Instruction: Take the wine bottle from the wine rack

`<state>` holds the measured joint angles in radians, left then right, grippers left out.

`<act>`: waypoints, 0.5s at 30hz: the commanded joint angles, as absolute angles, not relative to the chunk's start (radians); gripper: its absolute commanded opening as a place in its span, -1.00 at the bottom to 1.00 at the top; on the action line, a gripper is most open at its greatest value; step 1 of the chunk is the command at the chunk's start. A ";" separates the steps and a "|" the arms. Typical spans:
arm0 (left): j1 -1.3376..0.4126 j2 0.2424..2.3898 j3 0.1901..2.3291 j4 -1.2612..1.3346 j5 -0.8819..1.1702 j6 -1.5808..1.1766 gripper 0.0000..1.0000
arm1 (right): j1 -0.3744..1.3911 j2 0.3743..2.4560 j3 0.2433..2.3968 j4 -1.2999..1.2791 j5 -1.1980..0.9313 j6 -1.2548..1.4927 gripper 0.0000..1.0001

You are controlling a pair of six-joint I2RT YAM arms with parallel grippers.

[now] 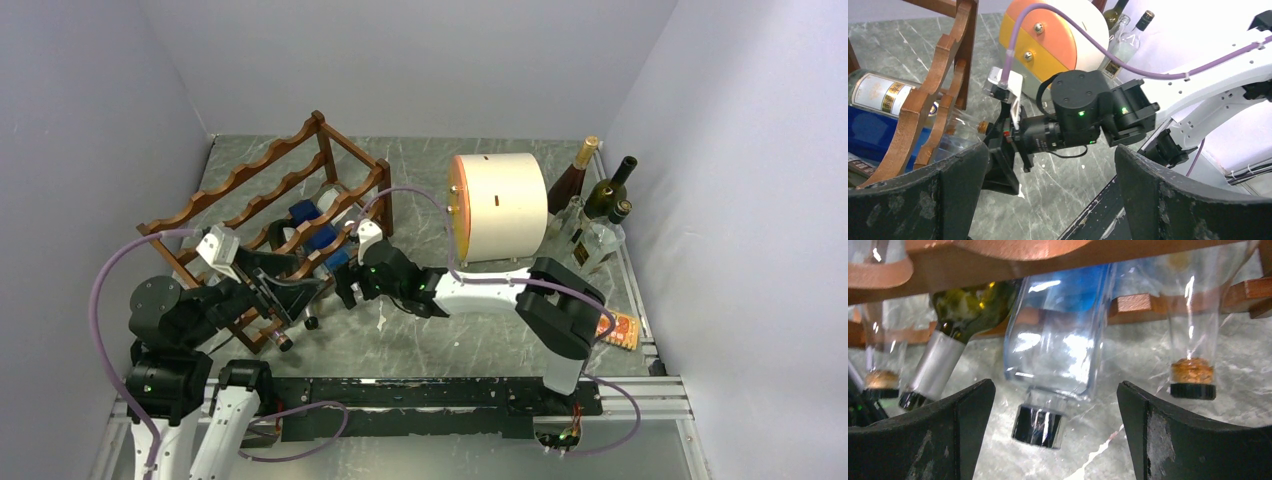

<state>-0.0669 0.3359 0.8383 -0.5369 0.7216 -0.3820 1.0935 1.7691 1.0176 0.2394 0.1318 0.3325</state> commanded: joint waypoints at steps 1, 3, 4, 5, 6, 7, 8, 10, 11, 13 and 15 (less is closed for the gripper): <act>-0.061 0.340 0.911 -0.566 0.719 -0.379 0.99 | 1.103 1.812 1.074 0.278 0.248 0.348 0.95; -0.061 0.347 0.930 -0.560 0.727 -0.392 0.98 | 1.109 1.827 1.077 0.300 0.271 0.343 0.95; -0.061 0.352 0.940 -0.555 0.726 -0.400 0.99 | 1.113 1.833 1.078 0.316 0.287 0.340 0.95; -0.061 0.358 0.948 -0.549 0.724 -0.407 0.98 | 1.117 1.841 1.079 0.333 0.303 0.336 0.95; -0.061 0.363 0.959 -0.543 0.724 -0.412 0.99 | 1.121 1.850 1.082 0.346 0.319 0.335 0.93; -0.061 0.370 0.969 -0.539 0.724 -0.414 0.99 | 1.122 1.862 1.088 0.355 0.331 0.337 0.88; -0.061 0.377 0.980 -0.539 0.723 -0.413 0.99 | 1.127 1.873 1.088 0.376 0.338 0.334 0.86; -0.061 0.392 1.005 -0.551 0.707 -0.400 0.98 | 1.141 1.891 1.088 0.413 0.364 0.319 0.82; -0.061 0.399 1.018 -0.559 0.699 -0.394 0.98 | 1.150 1.900 1.090 0.430 0.388 0.309 0.81; -0.061 0.412 1.040 -0.578 0.685 -0.388 0.98 | 1.163 1.920 1.096 0.453 0.432 0.292 0.81; -0.061 0.420 1.056 -0.584 0.680 -0.390 0.99 | 1.165 1.940 1.106 0.466 0.456 0.288 0.81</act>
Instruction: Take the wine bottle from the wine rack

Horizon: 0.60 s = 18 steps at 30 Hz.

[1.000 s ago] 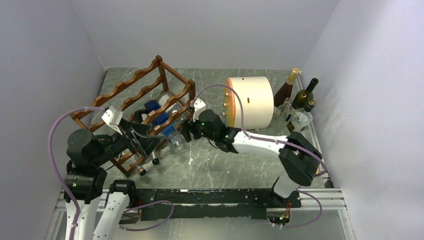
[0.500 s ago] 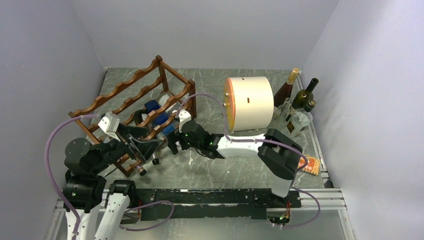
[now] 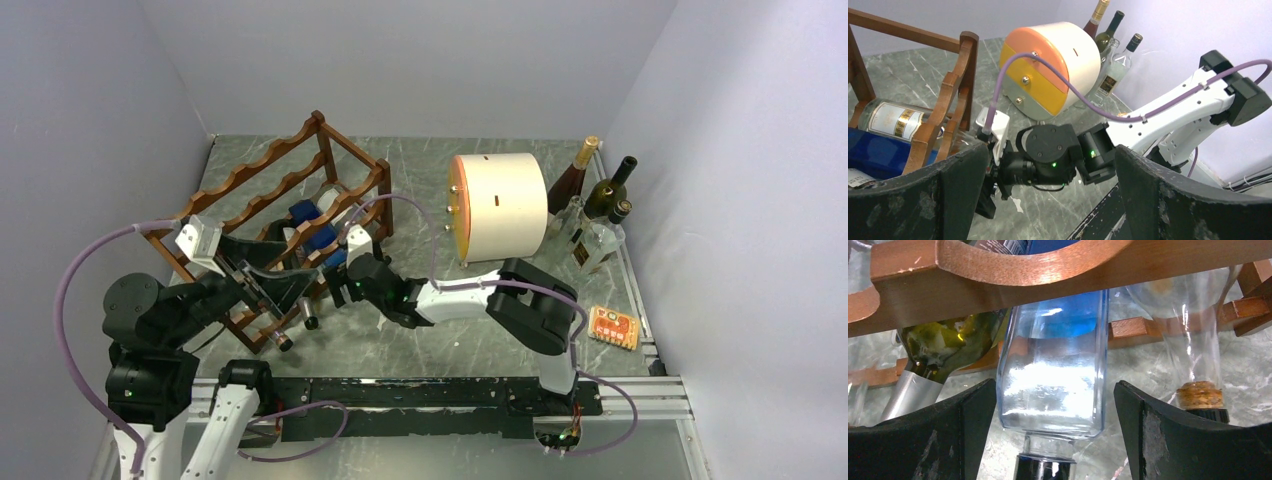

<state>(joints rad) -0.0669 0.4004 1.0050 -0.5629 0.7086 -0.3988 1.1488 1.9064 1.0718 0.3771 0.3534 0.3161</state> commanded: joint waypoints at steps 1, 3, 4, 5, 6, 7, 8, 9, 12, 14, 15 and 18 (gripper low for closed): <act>-0.061 0.421 1.063 -0.584 0.677 -0.394 0.99 | 1.167 1.952 1.114 0.471 0.467 0.287 0.80; -0.061 0.422 1.079 -0.584 0.667 -0.403 0.98 | 1.168 1.972 1.127 0.469 0.498 0.284 0.78; -0.061 0.424 1.087 -0.584 0.661 -0.407 0.99 | 1.167 1.979 1.134 0.466 0.510 0.282 0.76; -0.061 0.426 1.096 -0.586 0.652 -0.410 0.99 | 1.168 1.984 1.139 0.466 0.521 0.276 0.75; -0.061 0.430 1.105 -0.588 0.645 -0.411 0.99 | 1.167 1.987 1.139 0.470 0.527 0.270 0.72; -0.061 0.435 1.115 -0.589 0.639 -0.410 0.99 | 1.167 1.986 1.134 0.477 0.528 0.263 0.67; -0.061 0.441 1.124 -0.591 0.634 -0.410 0.99 | 1.167 1.983 1.129 0.491 0.527 0.254 0.59; -0.061 0.450 1.135 -0.595 0.631 -0.409 0.99 | 1.167 1.980 1.121 0.504 0.525 0.250 0.54; -0.061 0.468 1.154 -0.596 0.627 -0.410 0.98 | 1.168 1.969 1.101 0.536 0.503 0.239 0.31; -0.061 0.473 1.156 -0.587 0.622 -0.415 0.99 | 1.168 1.955 1.089 0.546 0.488 0.238 0.18; -0.061 0.475 1.157 -0.583 0.621 -0.419 0.99 | 1.169 1.949 1.081 0.553 0.483 0.240 0.13; -0.061 0.480 1.154 -0.578 0.616 -0.420 0.99 | 1.170 1.927 1.056 0.571 0.476 0.247 -0.05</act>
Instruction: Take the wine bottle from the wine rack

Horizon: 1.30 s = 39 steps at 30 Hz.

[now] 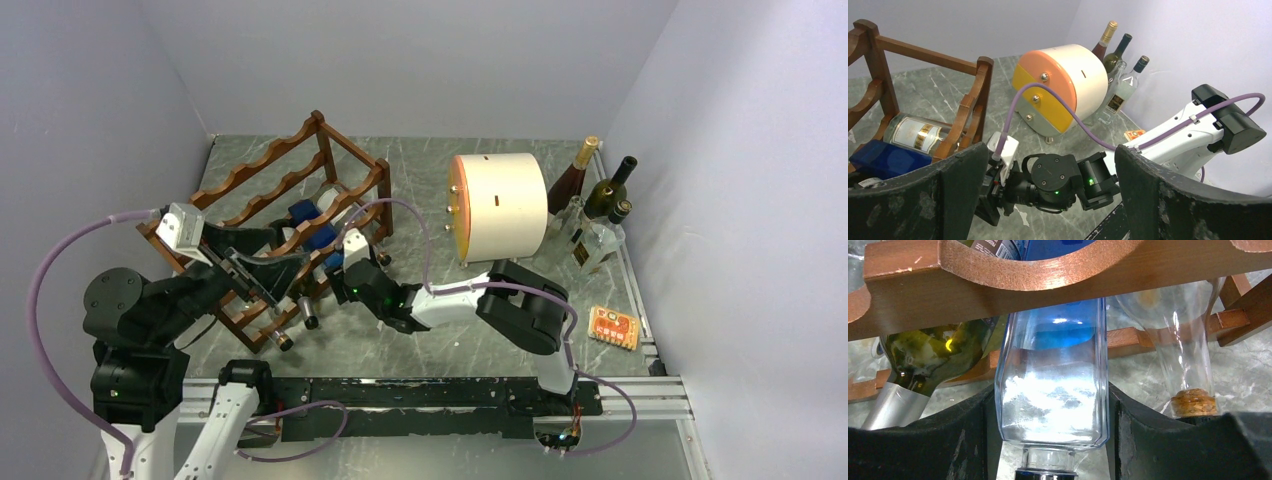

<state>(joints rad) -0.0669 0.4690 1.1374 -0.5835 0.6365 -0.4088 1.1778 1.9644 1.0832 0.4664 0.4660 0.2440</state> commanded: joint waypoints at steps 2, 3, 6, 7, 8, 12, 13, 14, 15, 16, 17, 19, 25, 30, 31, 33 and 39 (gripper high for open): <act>-0.061 0.485 1.156 -0.582 0.610 -0.418 0.99 | 1.172 1.901 1.037 0.574 0.472 0.253 -0.18; -0.061 0.487 1.159 -0.584 0.608 -0.415 0.99 | 1.176 1.884 1.025 0.579 0.469 0.252 -0.23; -0.061 0.496 1.162 -0.585 0.603 -0.410 0.99 | 1.190 1.824 0.970 0.581 0.468 0.249 -0.34; -0.061 0.499 1.162 -0.584 0.604 -0.408 0.99 | 1.193 1.804 0.953 0.576 0.465 0.251 -0.39; -0.061 0.502 1.163 -0.584 0.601 -0.405 0.98 | 1.194 1.780 0.936 0.572 0.463 0.253 -0.43; -0.061 0.521 1.177 -0.598 0.577 -0.378 0.98 | 1.204 1.681 0.868 0.540 0.460 0.261 -0.61; -0.061 0.527 1.183 -0.601 0.568 -0.348 0.99 | 1.204 1.656 0.856 0.526 0.457 0.264 -0.68; -0.061 0.534 1.191 -0.601 0.561 -0.330 0.98 | 1.204 1.630 0.841 0.511 0.451 0.265 -0.78; -0.061 0.544 1.197 -0.599 0.562 -0.318 0.99 | 1.206 1.606 0.825 0.496 0.444 0.267 -0.93; -0.061 0.555 1.204 -0.593 0.567 -0.309 0.99 | 1.206 1.578 0.809 0.485 0.437 0.270 -1.00; -0.061 0.571 1.208 -0.585 0.581 -0.302 0.99 | 1.207 1.551 0.791 0.476 0.429 0.270 -1.00; -0.061 0.593 1.209 -0.551 0.608 -0.296 0.99 | 1.208 1.497 0.758 0.458 0.409 0.266 -1.00; -0.061 0.653 1.193 -0.428 0.644 -0.247 0.93 | 1.208 1.340 0.724 0.301 0.386 0.281 -1.00; -0.061 0.725 1.185 -0.327 0.712 -0.235 0.88 | 1.206 1.229 0.756 0.098 0.386 0.301 -1.00; -0.061 0.737 1.172 -0.293 0.733 -0.251 0.85 | 1.207 1.219 0.776 0.041 0.398 0.311 -1.00; -0.061 0.754 1.136 -0.214 0.778 -0.299 0.82 | 1.207 1.199 0.808 -0.056 0.421 0.325 -1.00; -0.121 0.778 1.063 -0.083 0.782 -0.357 0.78 | 1.203 1.120 0.848 -0.223 0.460 0.377 -1.00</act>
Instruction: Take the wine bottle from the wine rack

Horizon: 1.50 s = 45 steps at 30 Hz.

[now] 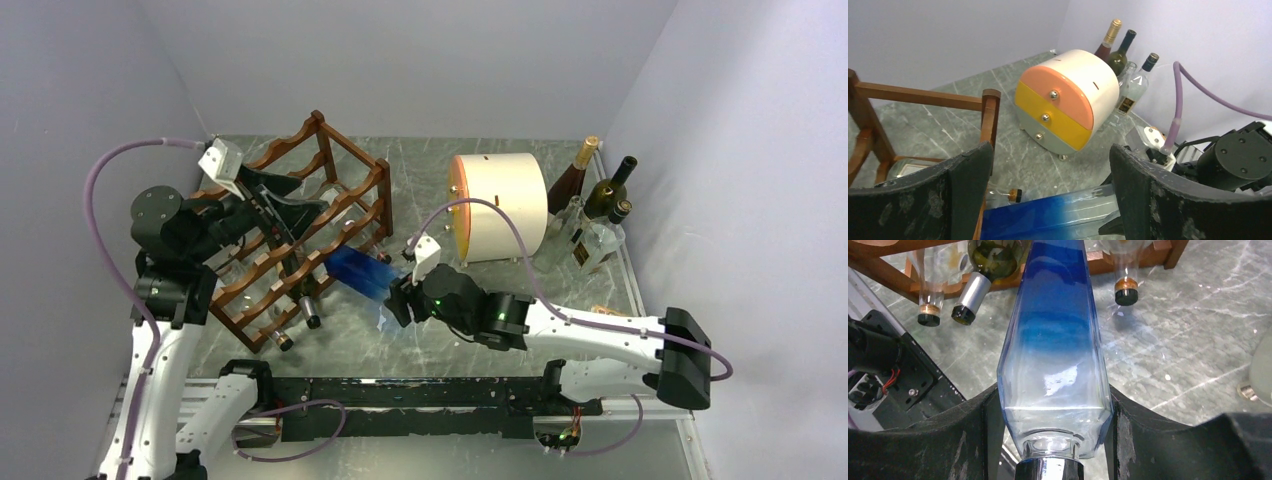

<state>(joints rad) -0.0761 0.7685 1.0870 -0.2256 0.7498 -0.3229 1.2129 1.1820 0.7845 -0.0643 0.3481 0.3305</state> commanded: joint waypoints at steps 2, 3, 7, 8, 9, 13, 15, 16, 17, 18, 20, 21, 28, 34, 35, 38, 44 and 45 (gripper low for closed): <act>-0.197 0.798 1.062 -0.092 0.731 -0.342 0.78 | 1.201 1.116 0.877 -0.290 0.471 0.405 -1.00; -0.244 0.809 1.067 -0.104 0.700 -0.324 0.78 | 1.198 1.115 0.888 -0.333 0.473 0.414 -1.00; -0.375 0.849 1.061 -0.123 0.607 -0.269 0.78 | 1.182 1.114 0.956 -0.452 0.485 0.447 -1.00; -0.404 0.855 1.051 -0.126 0.584 -0.249 0.79 | 1.176 1.113 0.972 -0.481 0.486 0.452 -1.00; -0.429 0.855 1.039 -0.125 0.548 -0.234 0.80 | 1.168 1.111 0.992 -0.506 0.483 0.455 -1.00; -0.576 0.850 0.972 -0.083 0.425 -0.192 0.85 | 1.109 1.104 1.078 -0.611 0.445 0.453 -1.00; -0.669 0.862 0.949 -0.070 0.349 -0.164 0.87 | 1.071 1.102 1.118 -0.656 0.403 0.434 -1.00; -0.719 0.874 0.941 -0.069 0.304 -0.148 0.86 | 1.046 1.103 1.143 -0.687 0.382 0.425 -1.00; -0.764 0.881 0.933 -0.070 0.252 -0.132 0.87 | 1.024 1.105 1.168 -0.714 0.357 0.416 -1.00; -0.805 0.884 0.923 -0.065 0.209 -0.118 0.87 | 0.995 1.109 1.196 -0.759 0.329 0.400 -1.00; -0.863 0.867 0.879 -0.022 0.133 -0.100 0.89 | 0.947 1.124 1.255 -0.828 0.280 0.378 -1.00; -0.880 0.848 0.840 0.018 0.121 -0.092 0.90 | 0.928 1.133 1.283 -0.863 0.259 0.368 -1.00; -0.960 0.814 0.635 0.221 0.115 -0.063 0.92 | 0.891 1.194 1.423 -1.046 0.162 0.309 -1.00; -1.060 0.884 0.533 0.396 0.056 0.018 0.94 | 0.888 1.203 1.446 -1.087 0.121 0.305 -1.00; -1.072 0.888 0.505 0.454 0.055 0.026 0.95 | 0.888 1.204 1.447 -1.085 0.112 0.307 -1.00; -1.093 0.923 0.449 0.586 0.075 0.023 0.98 | 0.887 1.207 1.444 -1.075 0.084 0.302 -1.00; -1.119 1.088 0.403 0.810 0.034 0.036 0.99 | 0.888 1.234 1.455 -1.098 0.079 0.277 -1.00; -1.120 1.110 0.388 0.856 0.011 0.043 0.99 | 0.888 1.238 1.459 -1.101 0.078 0.275 -1.00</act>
<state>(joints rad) -1.1046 1.0523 0.4297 0.5892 0.0784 0.0051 0.8890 1.2224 1.4166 -1.0943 0.1303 0.2848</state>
